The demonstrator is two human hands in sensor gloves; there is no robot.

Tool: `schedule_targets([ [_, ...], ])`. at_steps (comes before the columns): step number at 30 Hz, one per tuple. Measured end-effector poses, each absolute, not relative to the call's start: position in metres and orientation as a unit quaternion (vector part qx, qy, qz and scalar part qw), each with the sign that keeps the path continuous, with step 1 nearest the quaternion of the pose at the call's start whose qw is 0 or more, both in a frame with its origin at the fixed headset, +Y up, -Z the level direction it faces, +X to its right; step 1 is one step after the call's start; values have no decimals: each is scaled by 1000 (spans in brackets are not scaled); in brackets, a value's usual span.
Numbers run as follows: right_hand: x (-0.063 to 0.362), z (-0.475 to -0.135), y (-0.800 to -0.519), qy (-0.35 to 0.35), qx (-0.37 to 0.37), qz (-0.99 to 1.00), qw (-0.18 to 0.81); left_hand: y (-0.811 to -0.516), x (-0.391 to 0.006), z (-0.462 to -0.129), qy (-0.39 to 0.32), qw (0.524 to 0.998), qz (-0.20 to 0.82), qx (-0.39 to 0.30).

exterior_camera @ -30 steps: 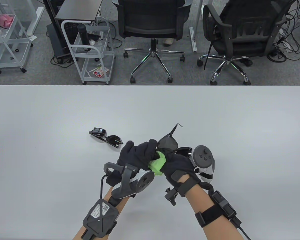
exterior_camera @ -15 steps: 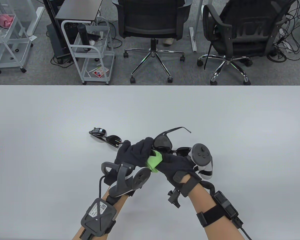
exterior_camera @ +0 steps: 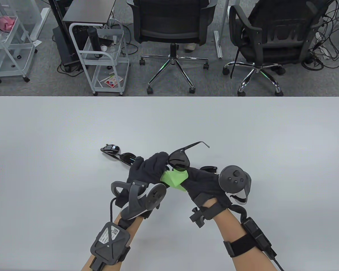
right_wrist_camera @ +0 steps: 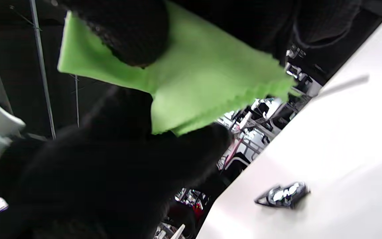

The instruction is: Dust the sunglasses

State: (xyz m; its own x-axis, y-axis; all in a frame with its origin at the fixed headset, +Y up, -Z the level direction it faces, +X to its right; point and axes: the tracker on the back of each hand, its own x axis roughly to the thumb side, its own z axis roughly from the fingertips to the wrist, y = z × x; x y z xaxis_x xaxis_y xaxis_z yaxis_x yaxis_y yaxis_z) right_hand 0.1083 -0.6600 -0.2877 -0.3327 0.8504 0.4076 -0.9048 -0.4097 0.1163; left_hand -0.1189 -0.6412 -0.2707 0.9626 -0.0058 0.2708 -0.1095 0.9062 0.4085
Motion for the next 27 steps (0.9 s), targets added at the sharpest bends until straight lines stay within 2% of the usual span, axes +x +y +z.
schedule_targets([
  [5,143,-284,-635,-167,200,744,615,-644,-137,-282,-103,976,49,186],
  [7,154,-281,-630,-215,174,739,614,-646,-139,-285,-120,977,43,173],
  [9,162,-277,-625,-253,154,759,579,-653,-136,-287,-186,972,34,139],
  [12,158,-276,-621,-261,158,811,500,-658,-131,-286,-215,967,-10,139],
  [14,146,-279,-621,-218,191,844,451,-658,-128,-286,-223,965,-13,141],
  [17,130,-283,-622,-152,254,848,440,-656,-128,-285,-225,964,1,143],
  [23,122,-286,-625,-53,337,810,477,-656,-135,-288,-218,966,11,138],
  [27,123,-291,-636,41,385,766,513,-656,-135,-287,-221,966,9,136],
])
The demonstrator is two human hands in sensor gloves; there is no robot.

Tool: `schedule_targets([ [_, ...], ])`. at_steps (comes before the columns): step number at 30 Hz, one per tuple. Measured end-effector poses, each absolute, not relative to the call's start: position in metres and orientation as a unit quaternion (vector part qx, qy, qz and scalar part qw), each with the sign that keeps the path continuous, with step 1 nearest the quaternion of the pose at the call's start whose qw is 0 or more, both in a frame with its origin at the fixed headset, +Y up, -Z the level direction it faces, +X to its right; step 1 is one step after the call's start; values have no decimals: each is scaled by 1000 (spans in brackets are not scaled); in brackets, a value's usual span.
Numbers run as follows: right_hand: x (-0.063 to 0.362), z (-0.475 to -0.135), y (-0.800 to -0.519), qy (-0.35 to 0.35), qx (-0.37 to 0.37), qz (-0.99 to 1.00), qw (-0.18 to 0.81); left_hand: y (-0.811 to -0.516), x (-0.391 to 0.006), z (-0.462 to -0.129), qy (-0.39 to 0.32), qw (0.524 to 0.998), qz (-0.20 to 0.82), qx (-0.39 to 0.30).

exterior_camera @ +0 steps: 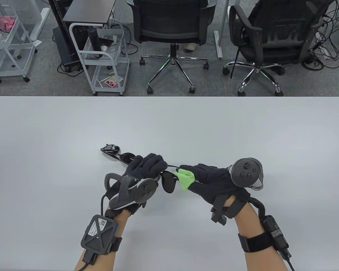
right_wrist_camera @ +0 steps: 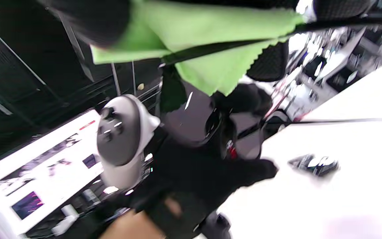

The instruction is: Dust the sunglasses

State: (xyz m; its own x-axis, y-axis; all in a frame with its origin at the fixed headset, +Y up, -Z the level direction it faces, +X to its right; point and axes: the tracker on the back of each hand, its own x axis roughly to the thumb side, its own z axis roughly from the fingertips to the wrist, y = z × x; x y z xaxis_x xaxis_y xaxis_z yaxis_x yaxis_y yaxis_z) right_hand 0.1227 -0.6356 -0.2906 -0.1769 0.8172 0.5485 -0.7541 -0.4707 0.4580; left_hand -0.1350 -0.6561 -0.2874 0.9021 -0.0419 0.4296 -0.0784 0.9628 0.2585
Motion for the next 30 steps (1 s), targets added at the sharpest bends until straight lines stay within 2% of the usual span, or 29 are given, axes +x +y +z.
schedule_targets([
  [3,124,-293,-639,49,374,716,587,-656,-135,-287,-224,965,7,136],
  [6,127,-296,-640,36,349,721,597,-654,-130,-284,-234,962,-4,144],
  [8,127,-297,-640,32,347,740,575,-653,-126,-282,-243,958,-17,149],
  [12,124,-294,-639,83,375,775,502,-653,-122,-279,-249,954,-48,162],
  [21,102,-287,-636,136,428,783,430,-651,-108,-270,-271,936,-122,191],
  [25,104,-288,-635,103,418,787,442,-647,-112,-268,-264,942,-82,191],
  [30,110,-291,-635,73,399,792,455,-632,-103,-254,-313,931,37,186],
])
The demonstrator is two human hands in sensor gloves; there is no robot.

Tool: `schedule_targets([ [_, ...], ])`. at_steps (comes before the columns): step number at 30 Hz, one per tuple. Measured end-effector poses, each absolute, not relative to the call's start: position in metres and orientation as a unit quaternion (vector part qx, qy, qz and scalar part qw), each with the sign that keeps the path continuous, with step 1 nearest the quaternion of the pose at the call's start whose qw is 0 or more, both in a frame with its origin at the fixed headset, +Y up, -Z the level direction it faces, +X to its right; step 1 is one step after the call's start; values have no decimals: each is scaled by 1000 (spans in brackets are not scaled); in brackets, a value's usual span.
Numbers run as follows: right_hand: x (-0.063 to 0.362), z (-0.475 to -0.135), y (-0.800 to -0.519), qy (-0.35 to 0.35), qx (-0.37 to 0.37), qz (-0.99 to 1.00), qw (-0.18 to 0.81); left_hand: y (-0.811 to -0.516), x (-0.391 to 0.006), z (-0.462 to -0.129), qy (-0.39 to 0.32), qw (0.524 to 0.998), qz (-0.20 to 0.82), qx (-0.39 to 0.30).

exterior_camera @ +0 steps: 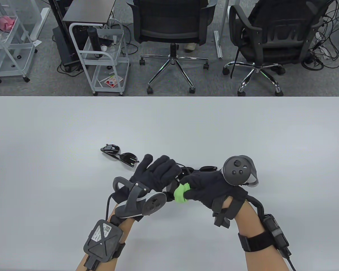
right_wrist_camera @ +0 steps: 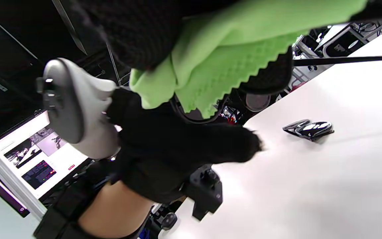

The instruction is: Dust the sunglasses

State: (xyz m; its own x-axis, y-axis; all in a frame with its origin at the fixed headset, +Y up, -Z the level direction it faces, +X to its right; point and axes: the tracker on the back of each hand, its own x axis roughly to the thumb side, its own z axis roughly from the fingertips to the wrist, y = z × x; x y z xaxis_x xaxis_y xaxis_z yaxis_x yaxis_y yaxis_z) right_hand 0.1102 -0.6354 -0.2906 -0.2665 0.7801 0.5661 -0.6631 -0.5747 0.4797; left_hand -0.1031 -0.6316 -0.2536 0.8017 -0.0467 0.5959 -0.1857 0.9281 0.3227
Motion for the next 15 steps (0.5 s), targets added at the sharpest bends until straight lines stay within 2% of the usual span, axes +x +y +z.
schedule_targets([
  [6,110,-290,-633,71,395,803,441,-628,-105,-255,-313,930,94,168],
  [15,125,-297,-638,75,371,814,440,-621,-119,-261,-282,933,113,195],
])
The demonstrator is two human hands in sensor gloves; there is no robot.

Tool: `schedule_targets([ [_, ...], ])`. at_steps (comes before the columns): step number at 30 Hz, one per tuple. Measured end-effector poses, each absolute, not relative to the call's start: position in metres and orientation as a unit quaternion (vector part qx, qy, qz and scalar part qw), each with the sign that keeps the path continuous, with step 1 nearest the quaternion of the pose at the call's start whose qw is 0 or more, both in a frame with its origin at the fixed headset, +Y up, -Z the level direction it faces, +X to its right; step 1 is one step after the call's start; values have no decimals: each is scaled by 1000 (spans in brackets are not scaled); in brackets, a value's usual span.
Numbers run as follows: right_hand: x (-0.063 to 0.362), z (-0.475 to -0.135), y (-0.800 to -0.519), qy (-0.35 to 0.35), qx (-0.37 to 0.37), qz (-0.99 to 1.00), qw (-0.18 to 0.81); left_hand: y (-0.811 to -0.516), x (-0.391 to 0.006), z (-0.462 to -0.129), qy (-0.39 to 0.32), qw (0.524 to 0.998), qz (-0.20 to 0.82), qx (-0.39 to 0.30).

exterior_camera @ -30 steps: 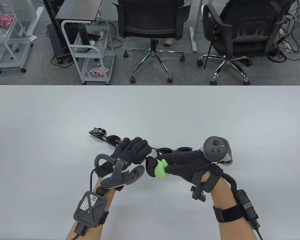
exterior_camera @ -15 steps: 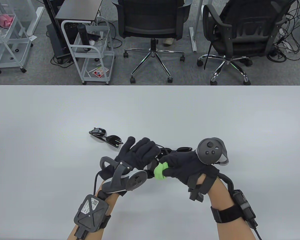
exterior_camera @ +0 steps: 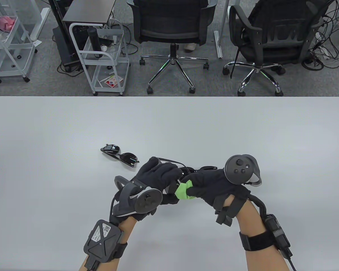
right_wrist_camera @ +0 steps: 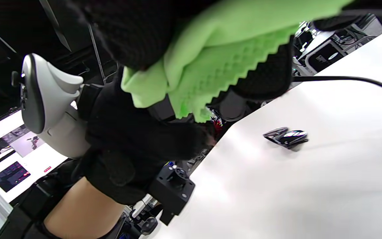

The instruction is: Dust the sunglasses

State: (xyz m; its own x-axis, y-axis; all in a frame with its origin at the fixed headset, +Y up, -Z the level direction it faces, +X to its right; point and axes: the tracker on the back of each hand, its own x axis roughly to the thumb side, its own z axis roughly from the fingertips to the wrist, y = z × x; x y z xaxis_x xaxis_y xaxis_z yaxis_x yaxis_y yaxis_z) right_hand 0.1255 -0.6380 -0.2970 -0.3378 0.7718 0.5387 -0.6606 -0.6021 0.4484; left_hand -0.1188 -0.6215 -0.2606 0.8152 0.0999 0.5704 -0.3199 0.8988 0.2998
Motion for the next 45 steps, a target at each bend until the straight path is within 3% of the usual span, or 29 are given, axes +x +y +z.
schedule_targets([
  [12,162,-314,-667,92,309,792,518,-625,-156,-280,-219,944,167,183],
  [20,160,-313,-668,88,301,807,501,-621,-142,-271,-244,940,130,201],
  [27,117,-299,-650,89,360,811,453,-626,-111,-257,-292,933,49,205],
  [32,109,-294,-646,60,358,809,462,-630,-96,-249,-294,928,-17,229],
  [37,113,-299,-646,50,358,798,482,-626,-106,-257,-281,936,40,211],
  [45,158,-311,-660,30,288,821,493,-621,-147,-273,-214,945,143,204],
])
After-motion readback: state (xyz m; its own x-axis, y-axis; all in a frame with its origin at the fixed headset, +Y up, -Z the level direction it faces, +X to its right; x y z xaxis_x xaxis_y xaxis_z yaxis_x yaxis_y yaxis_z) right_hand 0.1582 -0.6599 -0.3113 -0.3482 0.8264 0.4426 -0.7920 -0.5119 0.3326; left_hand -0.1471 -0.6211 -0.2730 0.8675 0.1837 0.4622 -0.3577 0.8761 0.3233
